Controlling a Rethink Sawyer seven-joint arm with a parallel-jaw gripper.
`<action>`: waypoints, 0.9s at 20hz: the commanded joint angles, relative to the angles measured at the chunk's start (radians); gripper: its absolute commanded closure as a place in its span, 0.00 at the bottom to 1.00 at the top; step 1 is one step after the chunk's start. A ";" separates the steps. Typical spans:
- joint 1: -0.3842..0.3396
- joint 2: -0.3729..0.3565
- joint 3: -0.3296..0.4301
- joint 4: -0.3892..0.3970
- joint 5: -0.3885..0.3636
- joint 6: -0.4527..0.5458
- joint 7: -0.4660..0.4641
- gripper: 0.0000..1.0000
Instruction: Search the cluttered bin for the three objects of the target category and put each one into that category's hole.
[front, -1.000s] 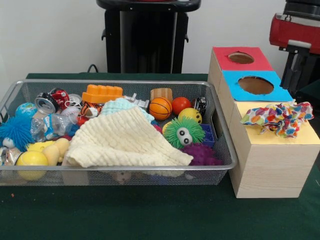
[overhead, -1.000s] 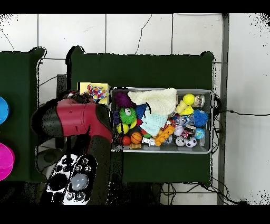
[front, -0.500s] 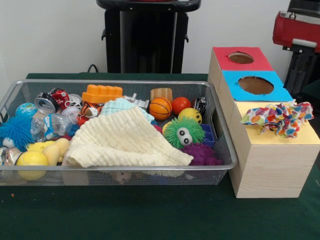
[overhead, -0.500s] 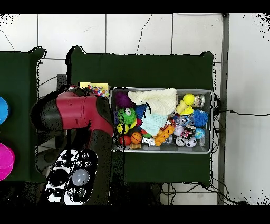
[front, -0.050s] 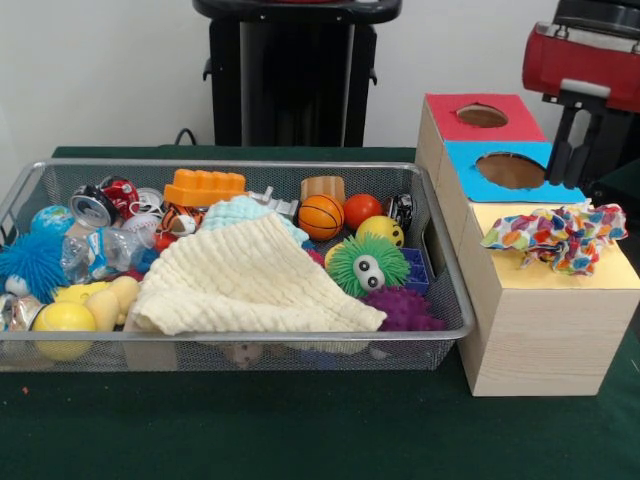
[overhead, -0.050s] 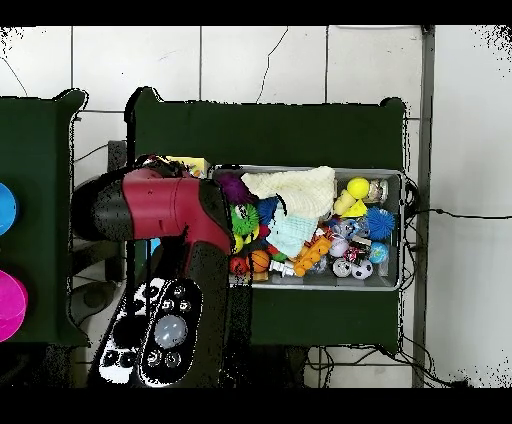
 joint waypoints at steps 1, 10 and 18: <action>-0.043 0.059 0.076 0.059 0.006 0.062 0.092 1.00; -0.030 0.112 0.105 0.103 0.032 -0.028 0.154 1.00; 0.012 0.145 0.082 0.097 0.053 -0.032 0.205 1.00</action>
